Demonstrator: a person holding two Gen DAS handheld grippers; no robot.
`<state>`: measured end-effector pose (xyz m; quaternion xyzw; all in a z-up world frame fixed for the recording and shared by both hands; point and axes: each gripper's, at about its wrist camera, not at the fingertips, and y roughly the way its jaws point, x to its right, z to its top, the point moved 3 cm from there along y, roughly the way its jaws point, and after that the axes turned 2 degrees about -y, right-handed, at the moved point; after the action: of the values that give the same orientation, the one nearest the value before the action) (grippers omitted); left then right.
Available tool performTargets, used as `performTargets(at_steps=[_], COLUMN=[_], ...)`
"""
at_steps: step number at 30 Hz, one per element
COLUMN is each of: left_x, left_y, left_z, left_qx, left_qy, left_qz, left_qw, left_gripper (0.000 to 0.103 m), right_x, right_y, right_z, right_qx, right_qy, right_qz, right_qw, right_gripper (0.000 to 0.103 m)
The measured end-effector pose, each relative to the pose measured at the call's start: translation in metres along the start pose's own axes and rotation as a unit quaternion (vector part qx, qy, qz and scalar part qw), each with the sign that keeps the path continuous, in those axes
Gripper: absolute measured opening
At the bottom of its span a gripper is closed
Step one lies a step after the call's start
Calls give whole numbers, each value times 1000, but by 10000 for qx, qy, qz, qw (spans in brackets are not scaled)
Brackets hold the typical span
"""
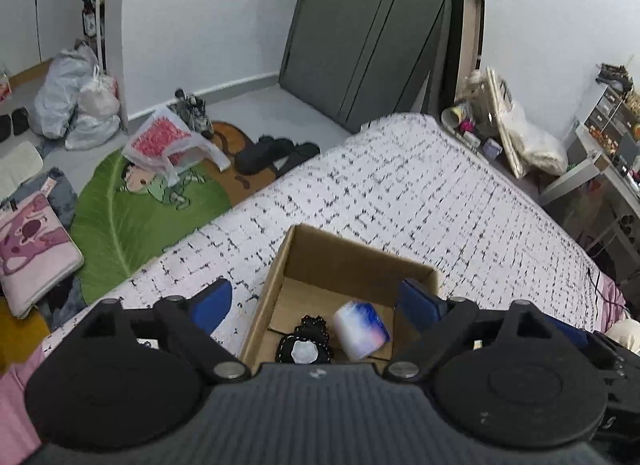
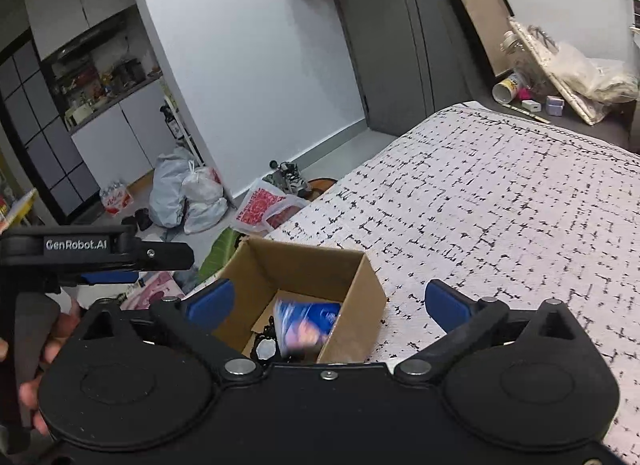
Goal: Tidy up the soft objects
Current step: 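Open the left gripper over the box while the right gripper releases the tissue pack inside, then withdraw both grippers from the box toward the blue fluffy plush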
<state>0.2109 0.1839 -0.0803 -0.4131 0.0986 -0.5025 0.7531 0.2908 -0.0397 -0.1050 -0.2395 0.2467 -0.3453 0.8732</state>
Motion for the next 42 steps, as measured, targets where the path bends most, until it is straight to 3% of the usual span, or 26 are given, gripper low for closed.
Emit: performTargets(at_steps=[9, 25, 31, 42], left_x=[12, 57, 74, 110], left_y=[-26, -55, -62, -74], left_z=[-8, -34, -45, -66], left_qx=[150, 52, -62, -45], left_qy=[-151, 314, 405, 725], left_qz=[-75, 19, 129, 178], left_qw=[9997, 9995, 9991, 9972], left_gripper=[91, 91, 100, 101], right_x=[8, 43, 58, 89], right_y=[-34, -85, -102, -132], right_z=[-2, -18, -25, -44], right_qx=[57, -42, -136, -38], right_qy=[101, 488, 798, 1086], right_qz=[-61, -270, -186, -273], right_qw=[9999, 9984, 9965, 9937], right_gripper=[103, 103, 103, 103])
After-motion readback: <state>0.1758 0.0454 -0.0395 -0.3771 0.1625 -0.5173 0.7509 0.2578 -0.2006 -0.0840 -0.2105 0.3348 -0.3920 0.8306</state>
